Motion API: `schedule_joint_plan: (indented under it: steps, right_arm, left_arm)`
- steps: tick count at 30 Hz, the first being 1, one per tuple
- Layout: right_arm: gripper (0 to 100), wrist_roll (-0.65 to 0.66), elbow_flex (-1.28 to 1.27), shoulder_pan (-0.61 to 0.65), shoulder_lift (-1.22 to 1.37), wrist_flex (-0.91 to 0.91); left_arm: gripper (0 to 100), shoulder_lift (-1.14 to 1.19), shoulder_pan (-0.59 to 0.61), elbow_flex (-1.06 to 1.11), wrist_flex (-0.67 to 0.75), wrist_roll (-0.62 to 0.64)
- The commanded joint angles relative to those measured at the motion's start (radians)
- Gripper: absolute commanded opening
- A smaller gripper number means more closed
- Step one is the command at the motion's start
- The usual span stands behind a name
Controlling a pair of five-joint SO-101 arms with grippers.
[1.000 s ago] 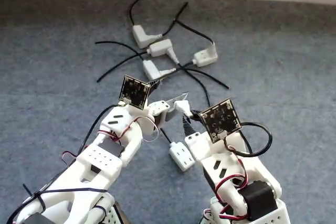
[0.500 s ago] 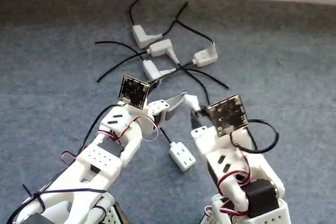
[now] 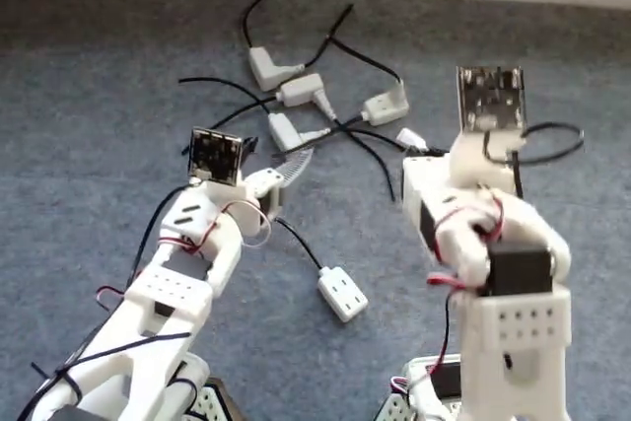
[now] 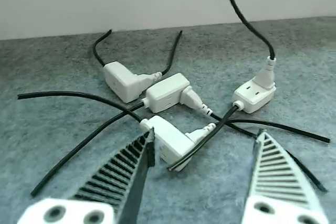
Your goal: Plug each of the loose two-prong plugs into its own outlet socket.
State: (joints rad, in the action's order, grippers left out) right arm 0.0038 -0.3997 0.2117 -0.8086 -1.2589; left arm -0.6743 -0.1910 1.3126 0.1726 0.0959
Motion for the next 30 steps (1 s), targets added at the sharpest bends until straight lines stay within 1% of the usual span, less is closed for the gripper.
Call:
schedule_joint_plan:
  steps: [1,4,8,10,13,17,22,25,28,29,30]
  right_arm:
    - [1.1,-0.084,0.243,-0.012,0.17,-0.17]
    - [1.1,-0.169,0.403,-0.012,0.294,-0.311]
    - [1.1,-0.255,0.575,-0.005,0.42,-0.499]
    - [1.1,-0.279,0.61,-0.005,0.437,-0.506]
    - [1.1,-0.311,0.549,-0.005,0.412,-0.506]
    - [1.2,-0.301,0.42,0.035,0.329,-0.506]
    - [1.2,-0.307,0.323,0.082,0.159,-0.506]
    - [1.6,-0.284,0.231,0.099,0.033,-0.504]
    - [1.7,-0.086,0.093,0.105,-0.067,-0.504]
    - [1.7,-0.041,0.048,0.105,-0.088,-0.504]
    - [1.7,-0.029,0.01,0.099,-0.104,-0.503]
  left_arm:
    - [29,-0.019,0.045,-0.087,-0.1,-0.002]
    - [29,-0.013,0.091,-0.13,-0.18,-0.002]
    - [29,0.097,0.116,-0.196,-0.192,0.005]
    - [26,0.18,0.114,-0.245,-0.193,0.005]
    - [23,0.306,0.114,-0.321,-0.195,0.005]
    - [22,0.433,0.114,-0.4,-0.195,0.005]
    - [22,0.489,0.11,-0.432,-0.196,0.003]
    - [22,0.492,0.107,-0.433,-0.196,0.003]
    - [22,0.498,0.065,-0.429,-0.196,-0.002]
    - [22,0.499,0.044,-0.429,-0.198,-0.002]
    - [22,0.499,0.022,-0.429,-0.209,-0.003]
